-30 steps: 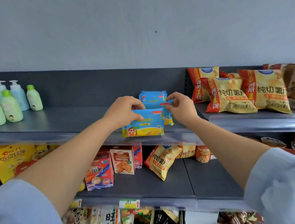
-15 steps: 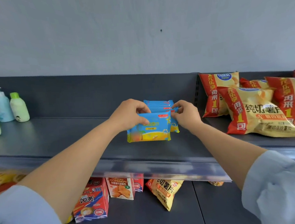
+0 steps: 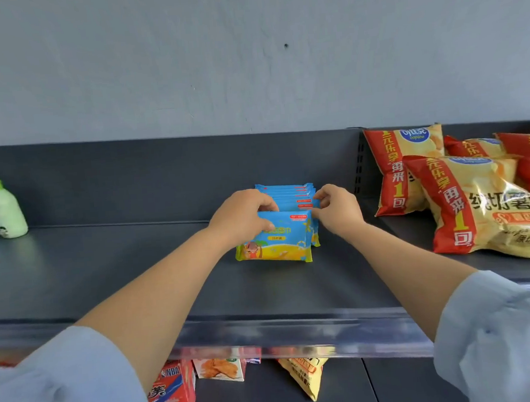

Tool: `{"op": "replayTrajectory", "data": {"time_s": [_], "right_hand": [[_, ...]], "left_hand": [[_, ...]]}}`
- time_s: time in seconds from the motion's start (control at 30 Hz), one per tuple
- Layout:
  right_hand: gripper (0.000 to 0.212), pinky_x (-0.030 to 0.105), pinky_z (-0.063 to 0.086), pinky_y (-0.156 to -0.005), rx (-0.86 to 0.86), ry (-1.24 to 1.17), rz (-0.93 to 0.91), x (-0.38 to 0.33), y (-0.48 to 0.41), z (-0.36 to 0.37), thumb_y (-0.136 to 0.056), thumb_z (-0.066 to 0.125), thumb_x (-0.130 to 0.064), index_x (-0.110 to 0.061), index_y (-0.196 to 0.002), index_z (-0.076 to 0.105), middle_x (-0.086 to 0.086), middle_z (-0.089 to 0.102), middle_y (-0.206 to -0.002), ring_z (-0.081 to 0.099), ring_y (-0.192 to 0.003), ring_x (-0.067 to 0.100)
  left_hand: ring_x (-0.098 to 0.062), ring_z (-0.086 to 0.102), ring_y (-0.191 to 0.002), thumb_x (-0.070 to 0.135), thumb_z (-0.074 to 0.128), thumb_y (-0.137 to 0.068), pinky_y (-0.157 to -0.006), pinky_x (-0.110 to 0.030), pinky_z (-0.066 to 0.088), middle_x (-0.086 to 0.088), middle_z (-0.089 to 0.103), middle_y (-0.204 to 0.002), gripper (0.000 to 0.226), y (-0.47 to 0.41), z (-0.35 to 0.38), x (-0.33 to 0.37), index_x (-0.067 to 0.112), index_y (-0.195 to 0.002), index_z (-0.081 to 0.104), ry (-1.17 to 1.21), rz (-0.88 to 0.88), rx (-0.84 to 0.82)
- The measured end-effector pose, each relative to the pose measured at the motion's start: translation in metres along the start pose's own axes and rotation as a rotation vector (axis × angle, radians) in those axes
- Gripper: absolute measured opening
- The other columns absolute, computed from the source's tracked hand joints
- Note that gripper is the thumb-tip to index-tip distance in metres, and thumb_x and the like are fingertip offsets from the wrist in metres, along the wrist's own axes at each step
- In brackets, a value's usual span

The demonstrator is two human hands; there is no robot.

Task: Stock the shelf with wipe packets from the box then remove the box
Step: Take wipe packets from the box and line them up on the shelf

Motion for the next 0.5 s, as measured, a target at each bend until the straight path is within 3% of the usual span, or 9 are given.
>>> {"op": "replayTrajectory", "data": {"time_s": [0.17,0.27,0.5], "right_hand": [[0.020,0.019,0.043,-0.058,-0.031,0.008,-0.009,0.002,-0.006,0.000,-0.086,0.066,-0.011,-0.017,-0.102,0.057,-0.006,0.055,-0.083,0.054,-0.074,0.008],[0.020,0.018,0.042,-0.056,-0.064,-0.001,-0.010,0.003,-0.006,-0.002,-0.087,0.067,-0.012,-0.018,-0.102,0.056,-0.003,0.057,-0.088,0.055,-0.074,0.007],[0.025,0.015,0.040,-0.053,-0.078,-0.016,-0.002,0.003,-0.004,-0.004,-0.087,0.064,-0.006,-0.015,-0.110,0.058,0.000,0.059,-0.093,0.055,-0.079,0.009]], "left_hand": [[-0.017,0.036,-0.127,0.015,0.062,-0.090,-0.104,-0.035,0.037,0.001,0.047,-0.129,0.051,-0.008,0.020,-0.010,0.023,-0.138,0.048,-0.178,0.097,-0.056],[-0.016,0.034,-0.126,0.015,0.063,-0.089,-0.103,-0.033,0.037,0.002,0.045,-0.128,0.061,-0.010,0.025,-0.013,0.023,-0.144,0.039,-0.234,0.127,-0.085],[-0.017,0.039,-0.116,0.017,0.065,-0.088,-0.092,-0.035,0.045,0.001,0.043,-0.123,0.058,-0.013,0.034,-0.007,0.022,-0.140,0.041,-0.390,0.156,0.039]]}}
Point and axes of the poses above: each hand's wrist, its own y-axis away from the middle knuckle, its own z-axis out of the palm, x = y × z, the point moved 1 cm from there along -y, towards the middle knuckle
